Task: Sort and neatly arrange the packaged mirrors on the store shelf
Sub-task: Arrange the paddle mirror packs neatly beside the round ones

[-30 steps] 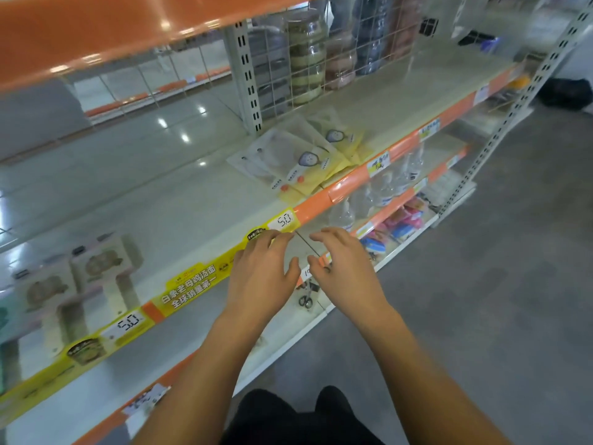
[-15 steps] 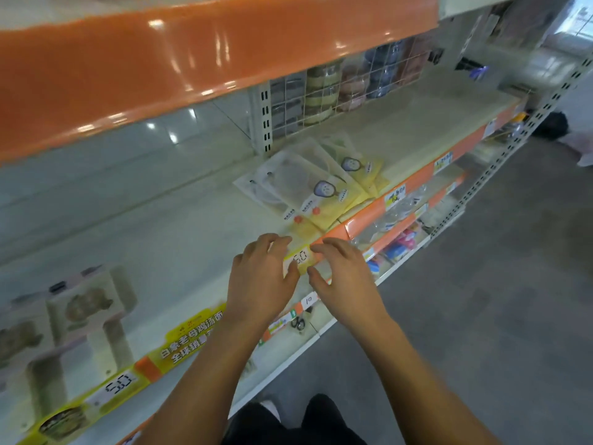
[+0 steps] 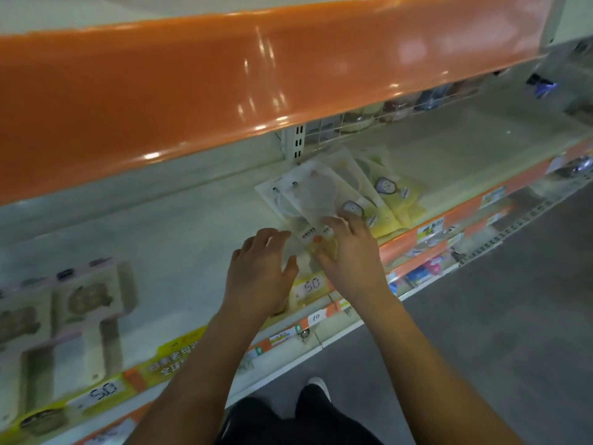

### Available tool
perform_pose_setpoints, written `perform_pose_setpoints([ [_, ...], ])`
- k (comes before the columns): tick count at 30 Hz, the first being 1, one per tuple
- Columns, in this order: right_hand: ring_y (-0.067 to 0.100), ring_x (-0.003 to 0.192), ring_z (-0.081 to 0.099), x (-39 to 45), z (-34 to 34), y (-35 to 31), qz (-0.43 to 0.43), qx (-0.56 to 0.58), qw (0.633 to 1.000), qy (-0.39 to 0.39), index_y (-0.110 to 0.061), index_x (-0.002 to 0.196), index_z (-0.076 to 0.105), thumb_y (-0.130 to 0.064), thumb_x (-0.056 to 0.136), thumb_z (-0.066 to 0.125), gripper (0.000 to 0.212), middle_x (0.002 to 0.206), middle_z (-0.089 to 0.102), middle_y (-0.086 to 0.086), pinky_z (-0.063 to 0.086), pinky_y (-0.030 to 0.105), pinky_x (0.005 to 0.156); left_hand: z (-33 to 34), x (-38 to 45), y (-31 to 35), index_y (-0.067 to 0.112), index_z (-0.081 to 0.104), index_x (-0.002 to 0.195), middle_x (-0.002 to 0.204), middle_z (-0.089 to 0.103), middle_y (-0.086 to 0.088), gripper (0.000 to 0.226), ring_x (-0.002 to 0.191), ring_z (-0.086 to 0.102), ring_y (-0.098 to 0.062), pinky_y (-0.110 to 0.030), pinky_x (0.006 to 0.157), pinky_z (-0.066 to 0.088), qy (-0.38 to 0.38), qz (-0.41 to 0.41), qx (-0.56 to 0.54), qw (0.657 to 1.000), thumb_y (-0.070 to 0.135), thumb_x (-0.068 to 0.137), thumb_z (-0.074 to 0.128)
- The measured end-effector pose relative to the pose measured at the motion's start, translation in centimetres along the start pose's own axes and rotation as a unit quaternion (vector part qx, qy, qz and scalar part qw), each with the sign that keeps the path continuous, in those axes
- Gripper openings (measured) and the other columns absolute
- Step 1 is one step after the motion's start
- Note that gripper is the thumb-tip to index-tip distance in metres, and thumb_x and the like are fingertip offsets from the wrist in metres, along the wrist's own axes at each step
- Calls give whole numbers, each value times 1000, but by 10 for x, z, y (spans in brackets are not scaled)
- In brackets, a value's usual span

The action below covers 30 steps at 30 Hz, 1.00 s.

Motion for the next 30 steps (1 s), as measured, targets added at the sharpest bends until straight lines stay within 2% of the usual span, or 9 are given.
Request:
perform_pose_setpoints([
  [7, 45, 123, 49, 54, 3, 18, -41, -27, 999, 24, -18, 120, 63, -32, 69, 75, 55, 133, 51, 18, 47, 57, 92, 5, 7, -1, 25, 49, 131, 133, 48, 4, 42, 118, 49, -21, -37, 93, 43, 17, -85, 1, 996, 37, 91, 51],
  [9, 45, 135, 34, 67, 11, 24, -31, -46, 998, -30, -23, 133, 52, -39, 75, 69, 62, 146, 38, 18, 38, 58, 103, 5, 10, 3, 26, 49, 131, 134, 47, 5, 42, 119, 48, -20, -36, 94, 42, 21, -99, 4, 995, 38, 91, 50],
  [11, 40, 146, 10, 74, 27, 34, -13, -85, 989, -123, -33, 145, 33, -46, 83, 65, 71, 158, 15, 12, 20, 53, 115, 6, 10, 8, 26, 50, 130, 133, 48, 5, 41, 117, 49, -20, -37, 92, 43, 30, -108, 1, 994, 38, 90, 51],
  [13, 37, 148, -1, 76, 36, 41, -12, -104, 980, -171, -38, 148, 22, -50, 83, 65, 78, 161, 2, 10, 12, 51, 118, 8, 9, 13, 25, 52, 128, 130, 51, 3, 40, 113, 52, -22, -37, 89, 46, 46, -112, -4, 993, 37, 89, 52],
  [18, 36, 145, 8, 80, 39, 46, -30, -122, 973, -192, -43, 144, 27, -58, 82, 63, 73, 161, 2, 9, 23, 50, 112, 8, 8, 21, 23, 57, 125, 126, 54, 1, 43, 107, 56, -24, -36, 83, 48, 65, -124, 11, 990, 38, 86, 47],
  [23, 38, 135, 22, 78, 33, 38, -66, -117, 975, -176, -43, 135, 42, -47, 84, 65, 56, 156, 14, 1, 32, 47, 104, 8, 5, 22, 23, 56, 126, 128, 52, 1, 39, 109, 54, -24, -37, 84, 48, 64, -145, 24, 987, 35, 89, 52],
  [26, 35, 128, 27, 75, 36, 34, -77, -93, 977, -175, -43, 126, 49, -42, 87, 64, 42, 154, 20, -3, 37, 42, 100, 5, 2, 23, 22, 58, 124, 126, 54, 1, 44, 108, 56, -24, -38, 83, 50, 73, -157, 26, 985, 39, 85, 47],
  [30, 35, 127, 28, 75, 37, 33, -76, -88, 977, -179, -40, 124, 52, -38, 86, 63, 40, 152, 23, -3, 36, 41, 98, 2, -1, 18, 22, 59, 122, 125, 55, 1, 42, 107, 57, -24, -38, 82, 51, 77, -165, 42, 982, 39, 85, 49],
])
Point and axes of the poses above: each hand's wrist, its own x-axis towards the middle knuckle, its own z-axis out of the palm, y = z × x, the point moved 6 cm from there along x, towards the middle knuckle
